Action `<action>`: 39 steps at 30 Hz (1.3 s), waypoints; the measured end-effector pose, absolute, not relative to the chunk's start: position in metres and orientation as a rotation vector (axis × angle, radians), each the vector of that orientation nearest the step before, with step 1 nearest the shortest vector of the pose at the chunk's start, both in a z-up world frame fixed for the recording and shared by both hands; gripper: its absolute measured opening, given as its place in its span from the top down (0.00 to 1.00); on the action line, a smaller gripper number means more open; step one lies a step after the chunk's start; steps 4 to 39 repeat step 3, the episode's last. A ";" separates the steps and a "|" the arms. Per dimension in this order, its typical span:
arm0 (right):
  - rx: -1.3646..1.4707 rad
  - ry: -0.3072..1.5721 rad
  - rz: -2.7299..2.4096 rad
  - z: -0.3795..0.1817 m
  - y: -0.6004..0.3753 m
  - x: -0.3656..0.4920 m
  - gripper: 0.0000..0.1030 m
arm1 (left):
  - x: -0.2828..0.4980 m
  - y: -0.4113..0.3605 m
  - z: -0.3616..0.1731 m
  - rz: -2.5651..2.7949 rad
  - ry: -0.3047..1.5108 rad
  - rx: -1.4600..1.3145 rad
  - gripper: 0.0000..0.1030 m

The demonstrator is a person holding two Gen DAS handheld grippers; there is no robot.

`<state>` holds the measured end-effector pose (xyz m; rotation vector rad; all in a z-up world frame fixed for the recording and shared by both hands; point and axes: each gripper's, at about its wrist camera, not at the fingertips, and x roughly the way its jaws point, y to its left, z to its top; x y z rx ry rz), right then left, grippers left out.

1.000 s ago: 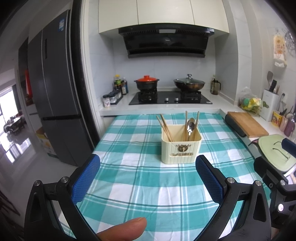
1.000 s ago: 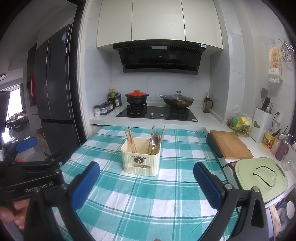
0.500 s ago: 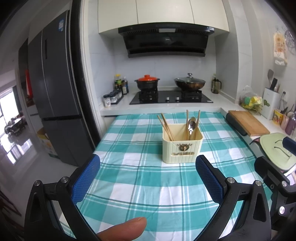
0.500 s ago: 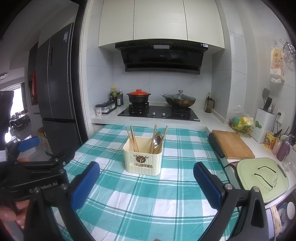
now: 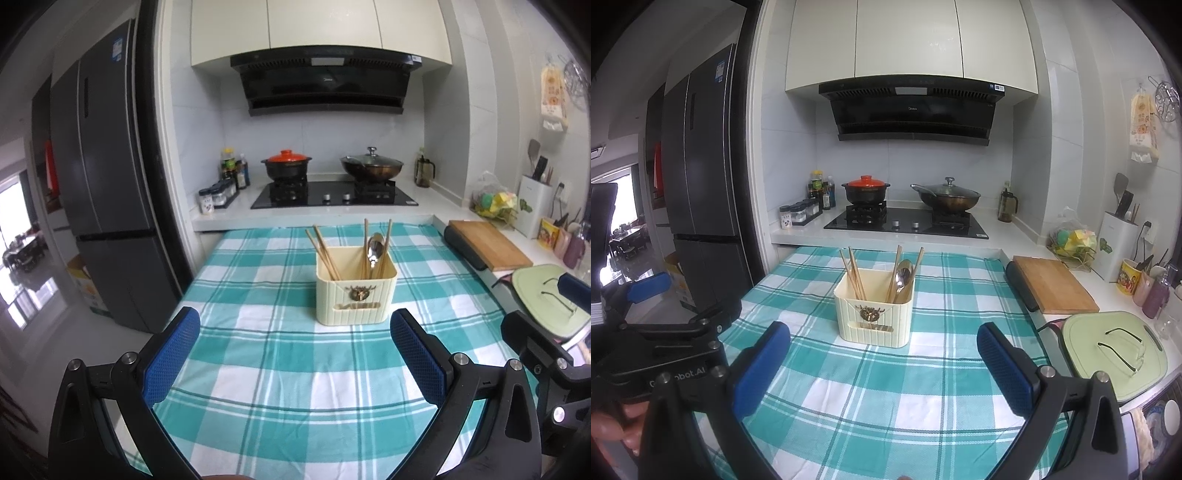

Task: Organize utensils

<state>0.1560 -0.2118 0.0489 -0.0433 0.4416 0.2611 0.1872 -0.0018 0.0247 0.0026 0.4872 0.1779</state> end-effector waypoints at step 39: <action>-0.043 0.445 0.262 0.047 -0.214 0.155 0.00 | 0.188 -0.001 0.025 0.188 0.480 0.001 0.00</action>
